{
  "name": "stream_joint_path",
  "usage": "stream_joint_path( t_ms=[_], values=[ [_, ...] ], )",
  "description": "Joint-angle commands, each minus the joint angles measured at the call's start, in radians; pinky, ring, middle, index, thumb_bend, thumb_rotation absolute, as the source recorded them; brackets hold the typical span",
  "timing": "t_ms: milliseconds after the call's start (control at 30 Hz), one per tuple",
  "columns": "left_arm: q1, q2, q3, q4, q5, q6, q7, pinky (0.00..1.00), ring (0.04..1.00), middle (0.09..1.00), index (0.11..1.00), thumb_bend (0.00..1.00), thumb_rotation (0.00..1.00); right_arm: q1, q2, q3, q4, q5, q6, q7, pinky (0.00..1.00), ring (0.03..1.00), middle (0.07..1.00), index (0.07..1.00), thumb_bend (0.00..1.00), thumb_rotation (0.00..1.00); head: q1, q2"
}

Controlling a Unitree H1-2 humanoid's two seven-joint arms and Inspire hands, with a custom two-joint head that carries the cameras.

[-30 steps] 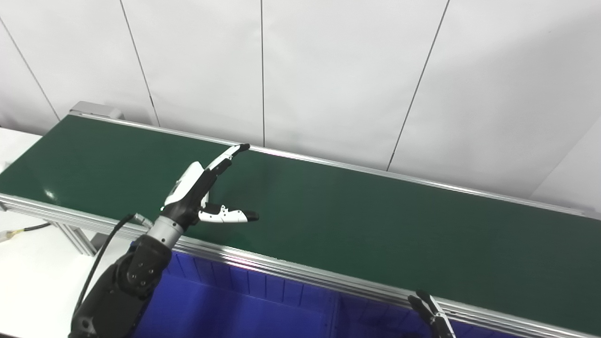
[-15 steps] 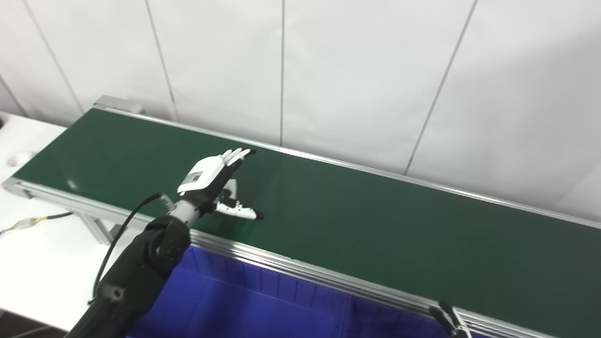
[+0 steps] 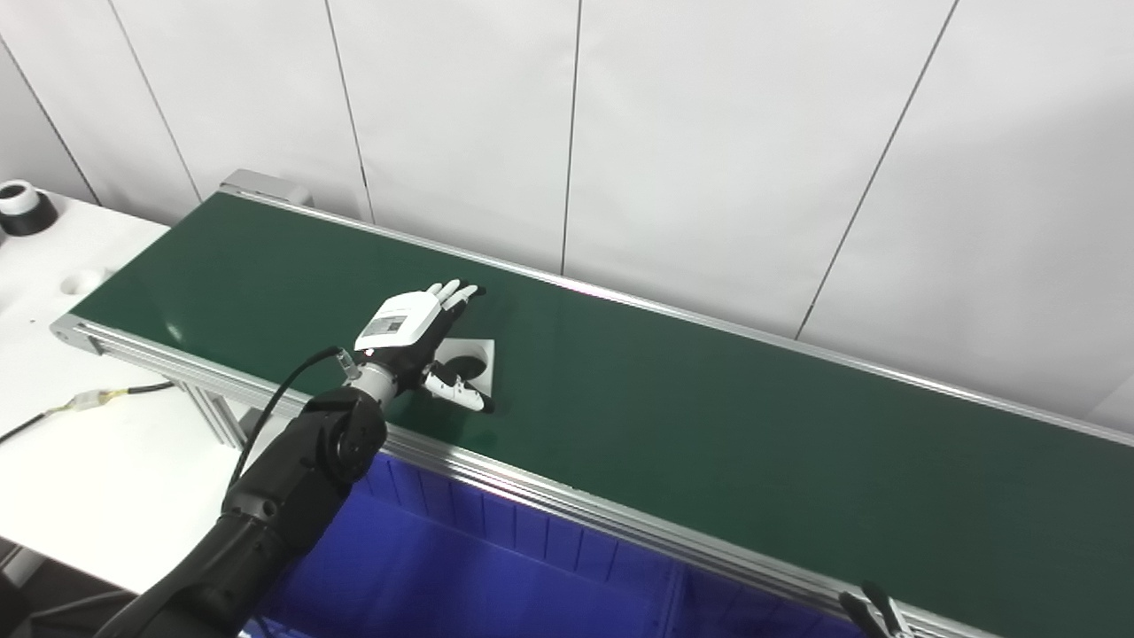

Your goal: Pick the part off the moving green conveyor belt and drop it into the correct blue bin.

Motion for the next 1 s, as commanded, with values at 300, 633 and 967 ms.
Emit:
stream_joint_path(
  t_ms=[300,633,967],
  values=[
    [-0.105,0.02,-0.033,0.137,-0.034,-0.024,0.058,0.99,0.954,0.953,0.916,0.86,0.14,0.02,0.022,-0.035,-0.033,-0.006,-0.05,0.037,0.95,0.873,0.825,0.898,0.8,0.81,-0.016,0.002],
    [-0.137,-0.029,-0.022,0.27,-0.177,-0.222,0.102,0.37,0.411,0.475,0.519,0.5,0.0,0.035,0.031,-0.049,-0.045,-0.011,-0.05,0.036,0.94,0.866,0.819,0.897,0.8,0.81,-0.029,0.012],
    [-0.123,-0.035,-0.04,0.203,-0.235,-0.204,0.016,0.4,0.421,0.489,0.505,0.5,0.0,0.042,0.042,-0.063,-0.05,-0.009,-0.05,0.047,0.92,0.868,0.819,0.893,0.8,0.81,-0.035,0.017]
  ],
)
